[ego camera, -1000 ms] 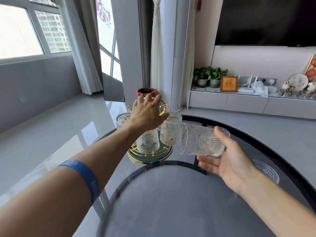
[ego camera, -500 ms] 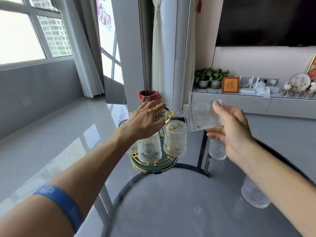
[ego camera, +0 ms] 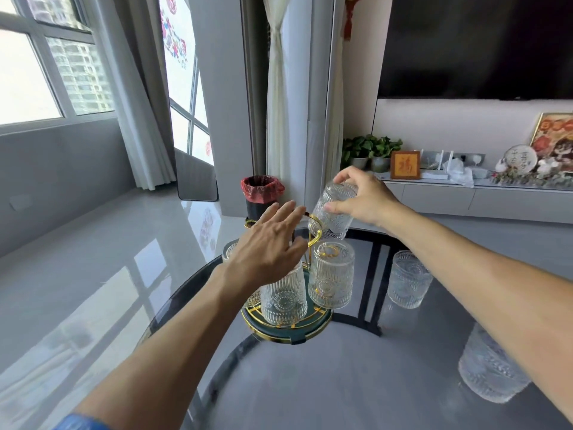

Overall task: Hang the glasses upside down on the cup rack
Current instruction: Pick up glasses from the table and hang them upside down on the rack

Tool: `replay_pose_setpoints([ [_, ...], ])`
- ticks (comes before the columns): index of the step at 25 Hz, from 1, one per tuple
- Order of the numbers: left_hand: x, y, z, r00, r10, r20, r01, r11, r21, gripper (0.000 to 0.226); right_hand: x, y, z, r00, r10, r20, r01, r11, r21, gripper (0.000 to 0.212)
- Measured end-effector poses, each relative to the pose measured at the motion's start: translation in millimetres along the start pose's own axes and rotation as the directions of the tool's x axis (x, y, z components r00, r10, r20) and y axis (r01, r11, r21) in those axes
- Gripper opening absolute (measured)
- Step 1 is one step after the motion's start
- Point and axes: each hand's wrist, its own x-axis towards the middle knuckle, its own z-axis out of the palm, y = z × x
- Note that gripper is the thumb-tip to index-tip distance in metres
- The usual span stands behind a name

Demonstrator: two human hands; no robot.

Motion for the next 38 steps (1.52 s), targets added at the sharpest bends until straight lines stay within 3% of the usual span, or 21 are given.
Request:
replay_pose_setpoints([
  [9, 0.4, 0.1, -4.8, 1.000, 0.014, 0.004, -0.014, 1.000, 0.028, 0.066, 9.0, 16.0, 34.4, 0.962, -0.058, 0.265, 0.119, 0.969, -0.218, 0.043],
  [14, 3.4, 1.1, -6.4, 1.000, -0.004, 0.028, 0.004, 1.000, -0.020, 0.062, 19.4, 19.7, 28.1, 0.930, 0.023, 0.367, 0.041, 0.985, -0.166, 0.033],
  [17, 6.8, 2.8, -4.8, 0.993, -0.058, 0.102, 0.064, 0.996, -0.056, 0.064, 11.3, 21.8, 23.0, 0.916, 0.069, 0.395, 0.000, 0.985, -0.172, 0.039],
  [19, 8.4, 4.6, -3.9, 0.987, -0.095, 0.129, 0.104, 0.993, -0.059, 0.066, -6.9, 19.2, 23.3, 0.941, 0.048, 0.334, 0.020, 0.980, -0.196, 0.049],
  [22, 10.4, 7.3, -4.9, 0.981, -0.132, 0.145, 0.137, 0.990, -0.022, 0.066, -61.3, 17.2, 20.3, 0.998, -0.017, 0.063, 0.017, 1.000, 0.003, 0.048],
  [23, 7.6, 10.4, -5.0, 0.983, -0.143, 0.113, 0.143, 0.990, 0.013, 0.066, -88.3, 19.7, 17.0, 0.999, -0.032, 0.032, 0.030, 0.998, 0.047, 0.044],
  [25, -3.5, 25.3, -2.4, 0.991, -0.111, -0.072, 0.117, 0.988, 0.096, 0.062, -144.2, 33.1, 7.7, 0.997, -0.025, 0.069, 0.017, 0.994, 0.110, 0.034],
  [27, -24.3, 54.4, 10.2, 0.973, -0.040, -0.228, 0.054, 0.997, 0.057, 0.061, -194.1, 52.3, -1.9, 0.993, 0.013, 0.116, -0.031, 0.987, 0.160, 0.027],
  [30, -61.5, 112.2, 50.6, 0.985, 0.029, -0.167, -0.049, 0.992, -0.116, 0.071, -238.8, 69.2, -12.6, 0.996, 0.068, 0.049, -0.077, 0.972, 0.221, 0.021],
  [32, -77.6, 154.3, 74.7, 0.990, -0.133, -0.045, 0.098, 0.883, -0.460, 0.070, -250.7, 69.6, -19.0, 0.996, 0.082, 0.028, -0.086, 0.958, 0.274, 0.018],
  [33, -81.3, 173.2, 80.1, 0.965, -0.261, 0.040, 0.221, 0.715, -0.663, 0.067, -254.0, 69.5, -23.3, 0.996, 0.087, 0.029, -0.092, 0.949, 0.302, 0.018],
  [35, -81.2, 195.4, 91.0, 0.911, -0.378, 0.163, 0.331, 0.438, -0.836, 0.060, -258.9, 75.8, -35.0, 0.998, 0.058, -0.005, -0.055, 0.965, 0.257, 0.025],
  [38, -80.9, 199.9, 95.9, 0.894, -0.412, 0.179, 0.352, 0.394, -0.849, 0.054, -261.5, 105.8, -54.8, 0.979, -0.038, -0.198, 0.014, 0.992, -0.124, 0.046],
])
